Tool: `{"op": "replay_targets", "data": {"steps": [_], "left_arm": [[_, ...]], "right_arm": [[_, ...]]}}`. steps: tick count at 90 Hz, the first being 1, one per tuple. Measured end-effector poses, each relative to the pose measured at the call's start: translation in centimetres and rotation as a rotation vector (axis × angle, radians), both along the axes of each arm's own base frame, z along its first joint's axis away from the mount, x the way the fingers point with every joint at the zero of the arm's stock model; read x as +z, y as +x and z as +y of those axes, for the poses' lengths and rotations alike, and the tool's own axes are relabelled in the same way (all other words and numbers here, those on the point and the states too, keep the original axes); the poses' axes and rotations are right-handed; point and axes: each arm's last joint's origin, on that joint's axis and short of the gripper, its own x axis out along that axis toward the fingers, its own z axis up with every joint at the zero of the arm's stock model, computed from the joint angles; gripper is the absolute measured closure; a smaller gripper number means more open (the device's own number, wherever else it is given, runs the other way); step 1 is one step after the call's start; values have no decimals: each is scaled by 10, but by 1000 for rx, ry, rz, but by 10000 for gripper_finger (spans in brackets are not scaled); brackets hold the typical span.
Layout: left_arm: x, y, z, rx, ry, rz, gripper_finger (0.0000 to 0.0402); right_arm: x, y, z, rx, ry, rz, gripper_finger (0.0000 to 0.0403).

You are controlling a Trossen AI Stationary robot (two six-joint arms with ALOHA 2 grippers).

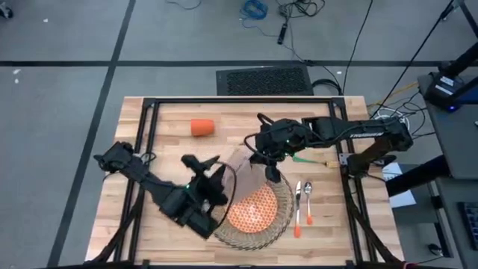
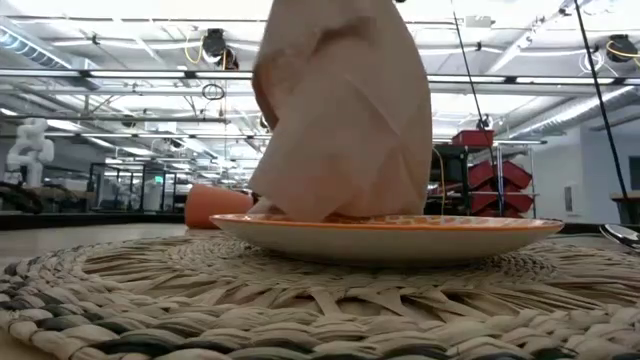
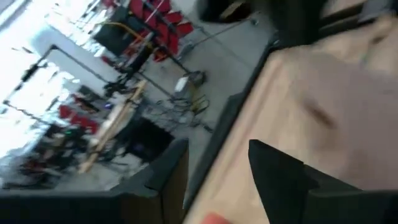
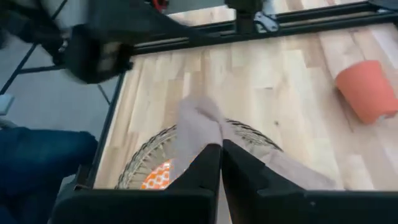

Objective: Set table place
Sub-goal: Fold the white napkin

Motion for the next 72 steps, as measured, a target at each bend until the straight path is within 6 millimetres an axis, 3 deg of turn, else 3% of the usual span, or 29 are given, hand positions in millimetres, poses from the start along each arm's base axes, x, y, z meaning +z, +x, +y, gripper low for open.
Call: {"op": "replay_targets", "data": {"steps": [13,25,49,72], "left_arm": [[-4,1,-18,-35,-42,-113,247],[-20,13,-26,-53,-36,-132,244],[-48,30,-15,18,2,-213,201],[-54,35,-6,53,-8,-233,138]], "right_arm": [[-1,3,-5,-22,8,-7,403],[-6,12,-6,-7,-1,-17,403],[-25,38,-7,28,-30,-27,403],[-31,52,-22,17,-78,-83,403]]}}
